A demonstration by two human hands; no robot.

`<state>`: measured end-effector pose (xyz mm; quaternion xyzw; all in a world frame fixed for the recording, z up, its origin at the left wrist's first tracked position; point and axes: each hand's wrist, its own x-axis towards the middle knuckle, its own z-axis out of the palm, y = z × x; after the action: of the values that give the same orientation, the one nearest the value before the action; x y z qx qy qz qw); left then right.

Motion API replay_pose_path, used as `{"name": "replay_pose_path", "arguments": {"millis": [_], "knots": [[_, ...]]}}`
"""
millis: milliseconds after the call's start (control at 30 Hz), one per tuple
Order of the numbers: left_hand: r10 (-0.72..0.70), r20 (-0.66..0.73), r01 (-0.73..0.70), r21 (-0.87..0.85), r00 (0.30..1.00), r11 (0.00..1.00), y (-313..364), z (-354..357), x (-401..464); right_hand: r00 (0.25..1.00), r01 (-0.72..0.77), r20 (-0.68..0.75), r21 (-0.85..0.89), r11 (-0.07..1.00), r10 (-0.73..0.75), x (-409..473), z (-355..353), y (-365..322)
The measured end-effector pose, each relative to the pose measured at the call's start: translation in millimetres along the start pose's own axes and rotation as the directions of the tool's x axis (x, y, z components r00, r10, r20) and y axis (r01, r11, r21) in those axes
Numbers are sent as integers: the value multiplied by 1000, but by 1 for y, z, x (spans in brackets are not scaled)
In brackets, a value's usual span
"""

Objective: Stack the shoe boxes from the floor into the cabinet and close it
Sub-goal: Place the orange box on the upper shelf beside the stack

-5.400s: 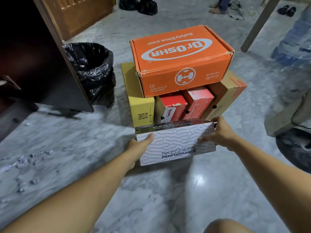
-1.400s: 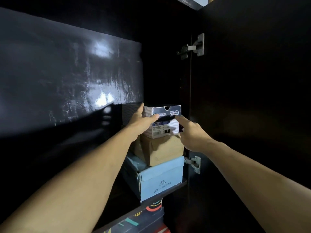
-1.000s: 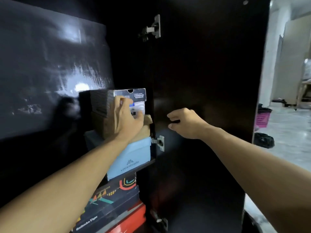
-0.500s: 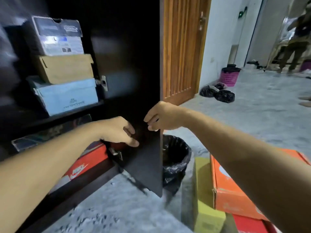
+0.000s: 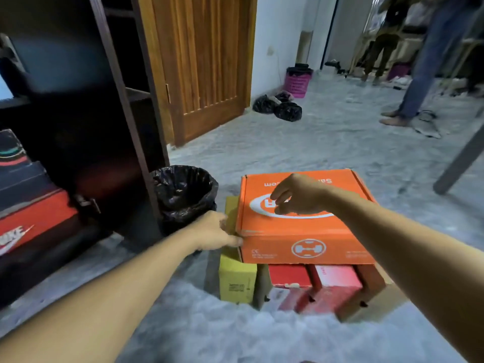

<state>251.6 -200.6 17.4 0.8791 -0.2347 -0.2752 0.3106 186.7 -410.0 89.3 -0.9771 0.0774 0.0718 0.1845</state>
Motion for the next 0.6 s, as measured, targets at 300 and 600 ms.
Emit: {"name": "replay_pose_path", "arguments": {"millis": [300,600], "knots": [[-15,-185,-23,-198,983,980,-5,64,63,929,-298,-252,-79,951,270,-49,-7,118],[-71,-255,-9,-299,964,954,2,68,56,897,-393,-188,81,916,401,-57,26,167]]}}
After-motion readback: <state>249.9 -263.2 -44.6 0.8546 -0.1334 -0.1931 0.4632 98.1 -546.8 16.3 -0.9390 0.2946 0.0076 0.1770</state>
